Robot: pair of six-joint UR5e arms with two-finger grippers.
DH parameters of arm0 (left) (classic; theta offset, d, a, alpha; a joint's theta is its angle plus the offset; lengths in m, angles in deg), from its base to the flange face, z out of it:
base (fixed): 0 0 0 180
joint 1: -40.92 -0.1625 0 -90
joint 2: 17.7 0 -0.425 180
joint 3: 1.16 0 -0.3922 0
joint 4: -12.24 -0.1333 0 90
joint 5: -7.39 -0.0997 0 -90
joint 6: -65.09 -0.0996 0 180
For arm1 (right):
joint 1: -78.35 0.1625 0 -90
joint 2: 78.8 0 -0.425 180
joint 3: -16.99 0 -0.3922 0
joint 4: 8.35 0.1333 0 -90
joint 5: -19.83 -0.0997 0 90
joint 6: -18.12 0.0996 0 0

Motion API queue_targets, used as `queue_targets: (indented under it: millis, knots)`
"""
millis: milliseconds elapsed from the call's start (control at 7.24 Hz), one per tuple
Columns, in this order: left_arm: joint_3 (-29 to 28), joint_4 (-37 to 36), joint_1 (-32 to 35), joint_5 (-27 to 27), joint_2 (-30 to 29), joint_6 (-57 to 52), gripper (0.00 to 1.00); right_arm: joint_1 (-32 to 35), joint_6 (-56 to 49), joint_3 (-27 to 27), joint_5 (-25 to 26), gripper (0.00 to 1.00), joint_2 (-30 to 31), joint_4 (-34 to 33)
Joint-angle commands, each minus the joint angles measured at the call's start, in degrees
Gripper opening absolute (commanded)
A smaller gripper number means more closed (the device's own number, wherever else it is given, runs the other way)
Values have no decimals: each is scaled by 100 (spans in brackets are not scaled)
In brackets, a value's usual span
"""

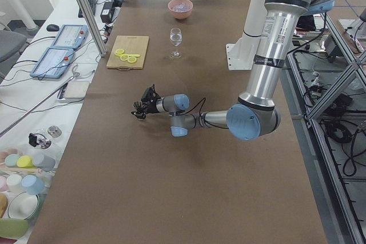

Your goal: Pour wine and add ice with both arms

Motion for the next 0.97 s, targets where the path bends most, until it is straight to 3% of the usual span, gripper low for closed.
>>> queue_targets:
  millis: [0, 414, 552, 691, 829]
  knots:
    - [328, -12, 12, 185, 266, 9, 99, 0, 0, 43, -1, 100, -2, 0]
    - [1075, -4, 21, 405, 1092, 79, 99, 0, 0, 52, 8, 100, -11, 0]
    - [1277, 22, 47, 745, 1356, 244, 99, -17, 0, 52, 8, 100, -11, 0]
    - [1419, 14, 326, 1418, 1489, 768, 99, -157, 17, 52, 164, 100, -19, -9]
    - [1464, -204, 1077, 2521, 1404, 938, 99, -245, 9, 35, 296, 100, -37, -9]
